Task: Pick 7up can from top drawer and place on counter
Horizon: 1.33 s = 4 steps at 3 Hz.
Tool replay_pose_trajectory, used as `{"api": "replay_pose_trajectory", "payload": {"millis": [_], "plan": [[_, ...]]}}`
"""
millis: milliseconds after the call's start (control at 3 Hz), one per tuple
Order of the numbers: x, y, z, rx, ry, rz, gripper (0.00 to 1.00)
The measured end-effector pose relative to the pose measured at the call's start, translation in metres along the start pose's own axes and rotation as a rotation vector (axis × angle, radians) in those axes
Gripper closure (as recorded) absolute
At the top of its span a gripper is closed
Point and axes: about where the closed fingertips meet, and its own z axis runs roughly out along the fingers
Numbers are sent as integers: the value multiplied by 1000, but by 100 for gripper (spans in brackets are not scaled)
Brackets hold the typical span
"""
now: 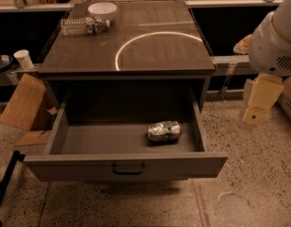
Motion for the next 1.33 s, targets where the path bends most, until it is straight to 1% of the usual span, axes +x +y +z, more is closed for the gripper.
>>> {"api": "replay_pose_trajectory", "payload": {"millis": [333, 667, 1000, 1333], "plan": [[-9, -6, 37, -20, -31, -45, 0], [-18, -5, 85, -66, -69, -81, 0], [-27, 1, 134, -125, -136, -81, 0], [-28, 1, 140, -125, -138, -79, 0]]}}
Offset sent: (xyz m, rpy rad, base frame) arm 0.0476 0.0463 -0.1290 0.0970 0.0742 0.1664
